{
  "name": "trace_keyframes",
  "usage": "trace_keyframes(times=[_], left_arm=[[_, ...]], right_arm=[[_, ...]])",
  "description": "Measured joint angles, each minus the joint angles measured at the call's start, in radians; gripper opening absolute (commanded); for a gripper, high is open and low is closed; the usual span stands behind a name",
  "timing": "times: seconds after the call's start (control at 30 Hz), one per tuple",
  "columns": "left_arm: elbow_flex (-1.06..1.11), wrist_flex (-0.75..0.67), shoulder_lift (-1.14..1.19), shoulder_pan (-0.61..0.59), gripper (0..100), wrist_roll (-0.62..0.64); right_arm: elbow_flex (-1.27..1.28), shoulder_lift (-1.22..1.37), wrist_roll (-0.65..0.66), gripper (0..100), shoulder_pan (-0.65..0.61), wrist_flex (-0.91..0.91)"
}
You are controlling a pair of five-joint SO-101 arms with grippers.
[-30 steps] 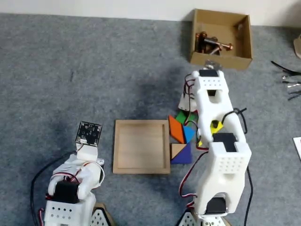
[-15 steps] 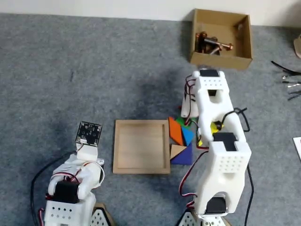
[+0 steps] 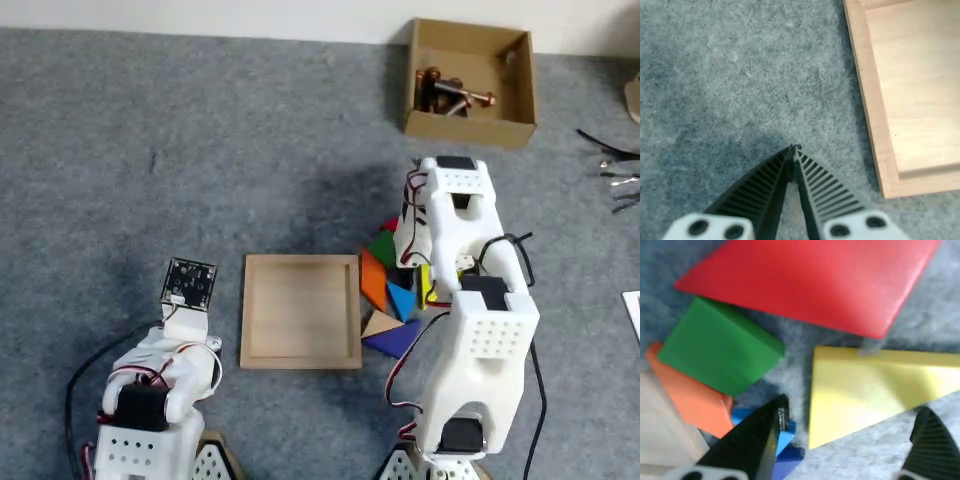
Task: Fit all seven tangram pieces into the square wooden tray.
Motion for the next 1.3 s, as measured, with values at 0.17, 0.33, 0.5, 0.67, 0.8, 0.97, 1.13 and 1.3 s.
trace_keyframes(times=[0.17,0.33,0.5,0.67,0.8,0.97,1.13,1.3], left_arm=[[0.000,0.000,0.000,0.000,1,0.000],[0.000,0.000,0.000,0.000,1,0.000],[0.000,0.000,0.000,0.000,1,0.000],[0.000,0.000,0.000,0.000,1,0.000],[0.000,0.000,0.000,0.000,1,0.000],[0.000,0.000,0.000,0.000,1,0.000],[0.000,0.000,0.000,0.000,1,0.000],[0.000,0.000,0.000,0.000,1,0.000]], right_arm=[[0.000,0.000,0.043,36.1,0.031,0.002],[0.000,0.002,0.117,32.0,0.066,0.035],[0.000,0.006,0.236,26.8,0.089,0.052],[-0.005,0.003,0.407,26.3,0.109,0.072],[-0.011,0.002,0.592,26.3,0.112,0.115],[-0.063,0.006,0.819,26.4,0.127,0.198],[-0.204,0.023,0.720,26.4,0.121,0.241],[-0.279,0.023,0.338,26.4,0.120,0.242]])
